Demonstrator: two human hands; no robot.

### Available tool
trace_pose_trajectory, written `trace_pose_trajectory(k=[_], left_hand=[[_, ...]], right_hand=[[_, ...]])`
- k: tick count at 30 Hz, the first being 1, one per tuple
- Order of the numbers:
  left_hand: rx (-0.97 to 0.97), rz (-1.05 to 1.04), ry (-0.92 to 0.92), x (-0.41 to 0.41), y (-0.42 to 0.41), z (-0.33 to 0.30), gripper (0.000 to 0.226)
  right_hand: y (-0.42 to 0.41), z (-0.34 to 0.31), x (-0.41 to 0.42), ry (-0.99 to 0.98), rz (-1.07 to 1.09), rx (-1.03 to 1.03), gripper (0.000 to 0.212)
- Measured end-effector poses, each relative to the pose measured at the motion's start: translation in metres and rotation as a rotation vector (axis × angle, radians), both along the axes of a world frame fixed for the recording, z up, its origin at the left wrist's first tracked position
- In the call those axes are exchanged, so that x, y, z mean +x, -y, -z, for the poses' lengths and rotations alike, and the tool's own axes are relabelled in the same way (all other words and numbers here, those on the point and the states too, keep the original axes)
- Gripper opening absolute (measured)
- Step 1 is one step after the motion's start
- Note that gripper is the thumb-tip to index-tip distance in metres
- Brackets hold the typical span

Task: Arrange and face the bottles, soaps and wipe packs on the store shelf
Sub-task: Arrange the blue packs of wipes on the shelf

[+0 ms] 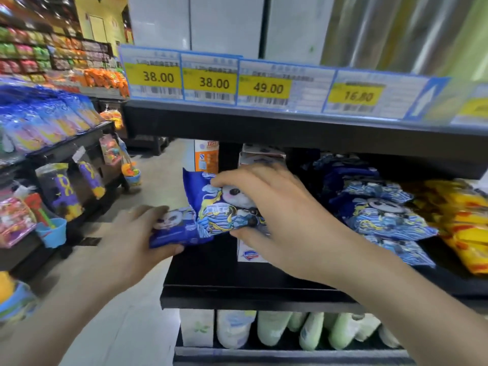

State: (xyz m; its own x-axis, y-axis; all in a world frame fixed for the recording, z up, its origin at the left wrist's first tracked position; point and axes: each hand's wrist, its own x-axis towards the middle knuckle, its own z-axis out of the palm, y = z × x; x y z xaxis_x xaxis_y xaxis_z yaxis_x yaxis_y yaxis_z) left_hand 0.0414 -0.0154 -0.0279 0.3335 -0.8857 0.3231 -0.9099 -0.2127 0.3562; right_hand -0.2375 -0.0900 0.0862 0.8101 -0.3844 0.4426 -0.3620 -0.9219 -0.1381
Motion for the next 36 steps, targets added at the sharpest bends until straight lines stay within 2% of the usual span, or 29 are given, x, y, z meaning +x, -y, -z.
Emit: trace_pose_trajectory(k=[4,6,9,15,18,24,28,32,36], left_hand=[[-0.099,-0.166,0.049,-0.023,-0.049,-0.014,0.08],[-0.157,-0.191,-0.024,-0.034,-0.063,-0.021,0.076],[-0.202,-0.13,-0.133,-0.051,-0.075,-0.021,0.086],[-0.409,-0.019,-0.046,-0.18,-0.034,-0.07,0.081],[-0.411,0.086,-0.006,-0.228,0.005,-0.088,0.076],[-0.286,0.211,0.034,-0.273,0.091,-0.104,0.075],[-0.19,0.266,0.054,-0.288,0.132,-0.119,0.067],[-0.097,0.296,0.02,-0.298,0.16,-0.129,0.061],[0.003,0.323,-0.067,-0.303,0.175,-0.126,0.06]], right_hand=[[0.003,0.002,-0.043,0.075,-0.024,-0.064,0.067],[0.009,0.003,-0.068,0.076,-0.013,-0.119,0.067],[0.025,0.004,-0.111,0.112,0.011,-0.198,0.065],[0.095,0.005,-0.198,0.1,0.134,-0.239,0.062],[0.139,0.006,-0.229,0.101,0.205,-0.14,0.061],[0.226,0.006,-0.245,0.111,0.292,0.041,0.059],[0.272,-0.001,-0.231,0.065,0.321,0.151,0.055],[0.301,-0.005,-0.203,0.055,0.269,0.431,0.048],[0.32,-0.002,-0.176,0.101,0.219,0.59,0.043]])
